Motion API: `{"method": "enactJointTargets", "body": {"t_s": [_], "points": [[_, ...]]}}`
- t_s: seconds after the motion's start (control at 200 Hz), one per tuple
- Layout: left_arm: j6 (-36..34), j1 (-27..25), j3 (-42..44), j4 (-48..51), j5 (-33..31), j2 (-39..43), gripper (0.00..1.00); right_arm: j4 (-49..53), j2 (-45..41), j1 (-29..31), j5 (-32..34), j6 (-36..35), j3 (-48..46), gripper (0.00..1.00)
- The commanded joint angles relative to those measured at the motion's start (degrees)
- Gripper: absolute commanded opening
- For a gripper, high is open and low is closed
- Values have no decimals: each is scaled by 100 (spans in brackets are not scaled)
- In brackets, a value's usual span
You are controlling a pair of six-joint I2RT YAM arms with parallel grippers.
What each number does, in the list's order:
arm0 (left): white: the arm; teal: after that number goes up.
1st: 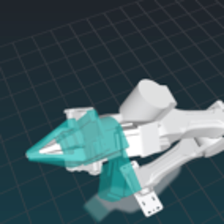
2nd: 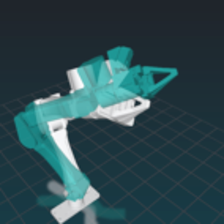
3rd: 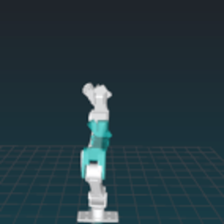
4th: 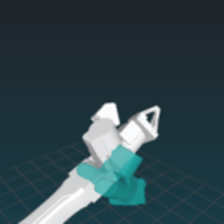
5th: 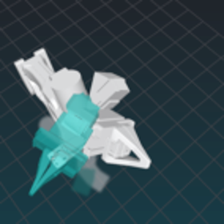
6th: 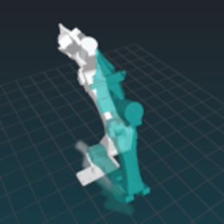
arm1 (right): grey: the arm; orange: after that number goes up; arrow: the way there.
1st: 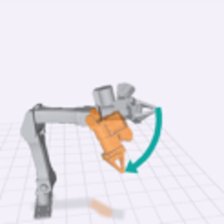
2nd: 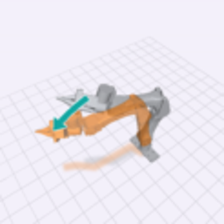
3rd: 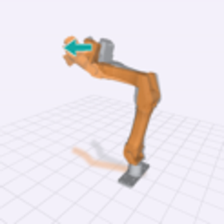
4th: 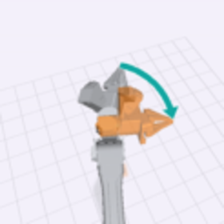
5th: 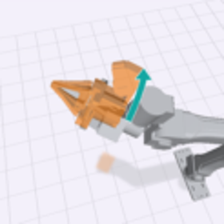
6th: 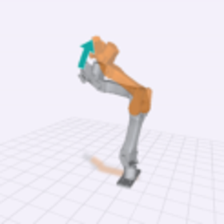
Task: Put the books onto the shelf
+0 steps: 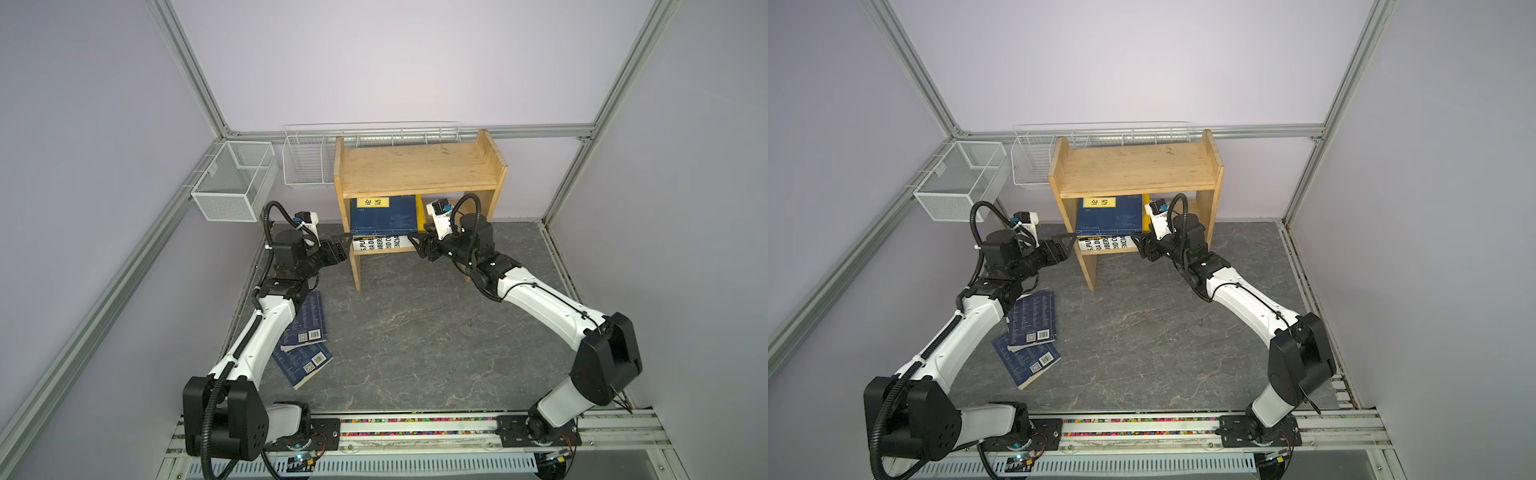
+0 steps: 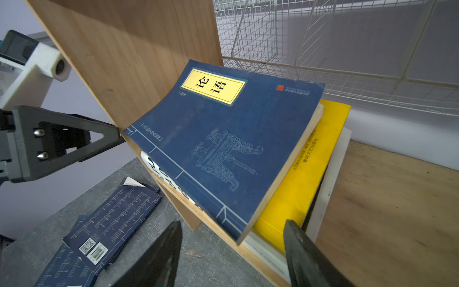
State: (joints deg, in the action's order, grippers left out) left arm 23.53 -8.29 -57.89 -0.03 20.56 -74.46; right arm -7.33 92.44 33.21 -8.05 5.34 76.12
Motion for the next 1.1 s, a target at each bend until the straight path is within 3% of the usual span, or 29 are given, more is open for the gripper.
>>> {"method": "enactJointTargets", "body": {"t_s": [0.0, 0.43, 1.095], "points": [[-4, 3, -38, 47, -101, 142, 79, 56, 80, 105, 421, -335, 79, 70], [-32, 3, -65, 124, -141, 142, 80, 77, -5, 194, 1388, -562, 6, 72], [2, 3, -119, 144, -191, 151, 80, 208, 235, 228, 1219, -670, 259, 70]]}}
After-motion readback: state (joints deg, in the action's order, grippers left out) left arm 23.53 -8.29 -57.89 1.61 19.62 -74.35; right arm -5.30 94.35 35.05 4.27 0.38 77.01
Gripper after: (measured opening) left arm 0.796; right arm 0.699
